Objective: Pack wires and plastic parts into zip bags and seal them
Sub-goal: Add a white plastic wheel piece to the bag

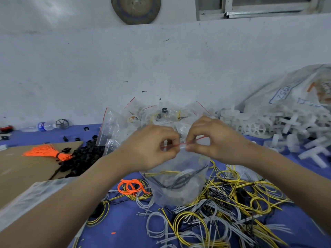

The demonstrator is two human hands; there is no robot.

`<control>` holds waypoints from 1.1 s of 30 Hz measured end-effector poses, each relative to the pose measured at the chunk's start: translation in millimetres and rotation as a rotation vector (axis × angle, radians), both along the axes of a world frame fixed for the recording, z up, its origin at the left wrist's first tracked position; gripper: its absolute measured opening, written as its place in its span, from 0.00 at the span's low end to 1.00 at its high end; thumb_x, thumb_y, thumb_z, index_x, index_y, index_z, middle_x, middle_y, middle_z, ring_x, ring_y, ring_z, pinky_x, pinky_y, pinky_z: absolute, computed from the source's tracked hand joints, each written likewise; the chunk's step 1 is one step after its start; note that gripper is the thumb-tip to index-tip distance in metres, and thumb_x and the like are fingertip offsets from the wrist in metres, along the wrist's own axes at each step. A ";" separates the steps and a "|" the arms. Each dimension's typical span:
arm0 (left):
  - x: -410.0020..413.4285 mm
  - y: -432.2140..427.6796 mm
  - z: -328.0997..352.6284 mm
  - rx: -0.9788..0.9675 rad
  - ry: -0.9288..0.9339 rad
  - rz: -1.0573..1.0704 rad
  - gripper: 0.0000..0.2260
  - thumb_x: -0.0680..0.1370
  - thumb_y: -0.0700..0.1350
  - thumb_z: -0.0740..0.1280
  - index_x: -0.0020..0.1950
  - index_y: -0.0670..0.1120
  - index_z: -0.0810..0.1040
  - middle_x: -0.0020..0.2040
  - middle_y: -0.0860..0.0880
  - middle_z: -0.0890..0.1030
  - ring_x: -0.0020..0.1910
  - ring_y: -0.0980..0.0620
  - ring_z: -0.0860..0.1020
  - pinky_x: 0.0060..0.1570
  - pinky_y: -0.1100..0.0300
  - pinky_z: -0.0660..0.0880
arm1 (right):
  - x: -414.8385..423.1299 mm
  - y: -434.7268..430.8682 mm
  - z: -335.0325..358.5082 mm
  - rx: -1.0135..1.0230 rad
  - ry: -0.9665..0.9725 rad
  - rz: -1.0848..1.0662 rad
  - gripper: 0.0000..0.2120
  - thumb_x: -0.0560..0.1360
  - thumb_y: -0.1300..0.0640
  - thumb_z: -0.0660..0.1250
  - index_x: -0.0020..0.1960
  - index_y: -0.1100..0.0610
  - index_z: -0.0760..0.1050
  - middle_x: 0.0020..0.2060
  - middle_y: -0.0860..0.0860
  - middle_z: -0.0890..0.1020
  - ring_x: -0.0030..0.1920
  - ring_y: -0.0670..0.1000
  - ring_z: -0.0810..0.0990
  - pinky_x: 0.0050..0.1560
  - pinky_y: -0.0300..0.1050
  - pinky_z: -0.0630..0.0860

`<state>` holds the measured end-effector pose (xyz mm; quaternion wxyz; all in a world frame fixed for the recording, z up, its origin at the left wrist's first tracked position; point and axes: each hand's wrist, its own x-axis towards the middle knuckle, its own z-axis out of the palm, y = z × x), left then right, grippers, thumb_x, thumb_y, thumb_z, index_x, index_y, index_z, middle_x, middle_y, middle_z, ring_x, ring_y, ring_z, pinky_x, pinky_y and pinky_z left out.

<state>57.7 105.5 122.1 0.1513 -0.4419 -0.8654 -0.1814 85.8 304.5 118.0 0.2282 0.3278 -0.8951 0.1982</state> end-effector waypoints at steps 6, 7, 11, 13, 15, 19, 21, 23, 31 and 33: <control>-1.2 -7.5 -0.6 -0.018 0.003 -0.039 0.07 0.76 0.50 0.66 0.39 0.50 0.74 0.34 0.57 0.73 0.34 0.59 0.70 0.38 0.57 0.70 | -3.0 10.6 -1.8 0.067 0.124 -0.016 0.08 0.71 0.56 0.73 0.37 0.57 0.77 0.33 0.45 0.76 0.40 0.50 0.73 0.45 0.46 0.67; -2.7 -11.9 -1.2 -0.012 -0.002 -0.040 0.08 0.76 0.50 0.65 0.39 0.50 0.73 0.34 0.56 0.73 0.34 0.58 0.70 0.38 0.58 0.69 | -4.6 16.2 -2.1 0.059 0.109 -0.031 0.09 0.71 0.56 0.73 0.36 0.57 0.76 0.33 0.44 0.75 0.40 0.49 0.73 0.45 0.45 0.67; -8.4 -34.4 -3.4 0.019 -0.035 -0.010 0.11 0.78 0.46 0.67 0.36 0.53 0.71 0.32 0.57 0.71 0.34 0.61 0.70 0.36 0.71 0.63 | -7.7 44.6 -6.0 0.013 0.030 -0.100 0.09 0.71 0.56 0.73 0.35 0.57 0.76 0.33 0.45 0.76 0.42 0.46 0.71 0.45 0.40 0.63; -8.4 -40.6 -3.9 0.031 -0.023 0.004 0.14 0.77 0.44 0.67 0.35 0.56 0.68 0.31 0.57 0.69 0.34 0.62 0.70 0.35 0.71 0.63 | -8.3 54.4 -8.0 -0.022 0.026 -0.128 0.10 0.70 0.56 0.73 0.35 0.59 0.75 0.32 0.48 0.76 0.42 0.51 0.72 0.43 0.39 0.64; -7.9 -44.2 -4.0 0.048 -0.016 0.013 0.15 0.77 0.44 0.68 0.34 0.56 0.67 0.30 0.57 0.68 0.32 0.60 0.69 0.34 0.71 0.63 | -7.6 58.5 -9.9 -0.049 0.015 -0.148 0.13 0.69 0.52 0.71 0.33 0.58 0.73 0.31 0.49 0.75 0.40 0.51 0.72 0.40 0.37 0.64; -7.4 -48.5 -8.4 0.095 -0.093 0.058 0.15 0.76 0.46 0.68 0.32 0.50 0.68 0.27 0.55 0.65 0.29 0.57 0.65 0.31 0.68 0.61 | -7.0 59.0 -22.1 -0.185 -0.006 -0.186 0.19 0.67 0.49 0.70 0.28 0.56 0.64 0.26 0.54 0.70 0.29 0.47 0.68 0.34 0.33 0.63; -6.9 -45.9 -15.5 0.228 -0.208 0.079 0.15 0.76 0.44 0.68 0.32 0.46 0.69 0.26 0.54 0.65 0.27 0.58 0.63 0.30 0.68 0.60 | -7.1 50.8 -35.5 -0.508 -0.222 -0.168 0.19 0.64 0.45 0.71 0.31 0.59 0.67 0.27 0.55 0.71 0.28 0.45 0.68 0.33 0.32 0.67; -4.3 -38.4 -24.9 0.354 -0.294 0.078 0.15 0.77 0.42 0.67 0.31 0.47 0.69 0.24 0.55 0.66 0.25 0.59 0.62 0.28 0.70 0.59 | -11.3 37.6 -57.5 -0.694 -0.608 -0.185 0.16 0.62 0.44 0.71 0.42 0.53 0.73 0.38 0.48 0.79 0.34 0.46 0.77 0.32 0.38 0.73; -20.6 -118.3 -71.7 0.180 -0.290 0.511 0.13 0.79 0.57 0.59 0.43 0.52 0.76 0.36 0.50 0.76 0.36 0.53 0.76 0.38 0.59 0.72 | -26.7 5.8 -99.9 -0.582 -0.880 -0.113 0.12 0.72 0.50 0.68 0.33 0.55 0.79 0.23 0.53 0.72 0.23 0.48 0.71 0.25 0.39 0.68; -28.2 -158.1 -103.8 -0.184 -0.287 0.866 0.15 0.77 0.59 0.63 0.56 0.50 0.74 0.51 0.48 0.77 0.52 0.47 0.76 0.50 0.56 0.71 | -36.3 -2.1 -88.8 -0.721 -0.921 -0.094 0.11 0.69 0.53 0.70 0.44 0.61 0.79 0.31 0.57 0.76 0.28 0.55 0.78 0.27 0.43 0.74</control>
